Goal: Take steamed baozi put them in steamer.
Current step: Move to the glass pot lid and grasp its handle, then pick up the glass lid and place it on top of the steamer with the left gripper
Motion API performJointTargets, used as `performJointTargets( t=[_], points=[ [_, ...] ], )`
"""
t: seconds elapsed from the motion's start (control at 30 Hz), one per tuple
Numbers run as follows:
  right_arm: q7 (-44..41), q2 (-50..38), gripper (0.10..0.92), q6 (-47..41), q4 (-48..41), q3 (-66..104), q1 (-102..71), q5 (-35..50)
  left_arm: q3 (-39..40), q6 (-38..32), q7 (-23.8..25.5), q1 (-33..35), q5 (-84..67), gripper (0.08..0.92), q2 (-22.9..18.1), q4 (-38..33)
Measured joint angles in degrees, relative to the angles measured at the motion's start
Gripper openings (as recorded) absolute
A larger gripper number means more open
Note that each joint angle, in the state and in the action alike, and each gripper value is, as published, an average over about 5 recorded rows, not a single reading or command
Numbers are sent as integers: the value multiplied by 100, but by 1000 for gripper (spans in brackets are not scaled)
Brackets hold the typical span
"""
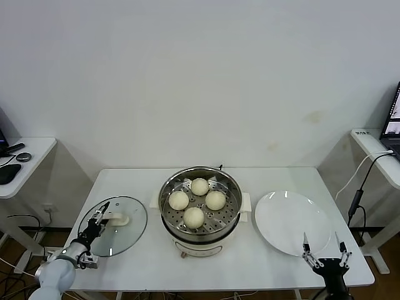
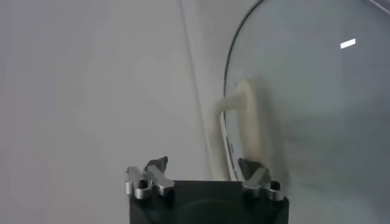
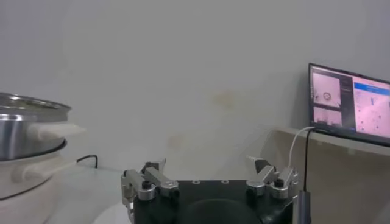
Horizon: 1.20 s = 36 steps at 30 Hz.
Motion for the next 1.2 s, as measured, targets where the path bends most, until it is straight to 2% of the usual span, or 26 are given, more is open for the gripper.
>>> performJointTargets(
  t=[0.33,0.47,0.63,0.87,1.2],
  points=[
    [-22,50,823,24,-10,-69,-46,-102,26,29,-50,-67,-95,265,-115,176],
    [-29,49,823,15,10,-110,-51,-144,-42,82,-196,22,-178,188,-156,109],
    [-40,31,823,14,16,-175,-78,-199,-146,230,-338,246,-341,175,-148,-219],
    [-47,-13,823,18,3,-319,-100,-301,-377,663,-337,875,-867,175,35,-1262],
    [-48,-49,823,85,-133,-605,-88,-481,-775,1900,222,1944,-2041,175,637,-3276]
  ],
)
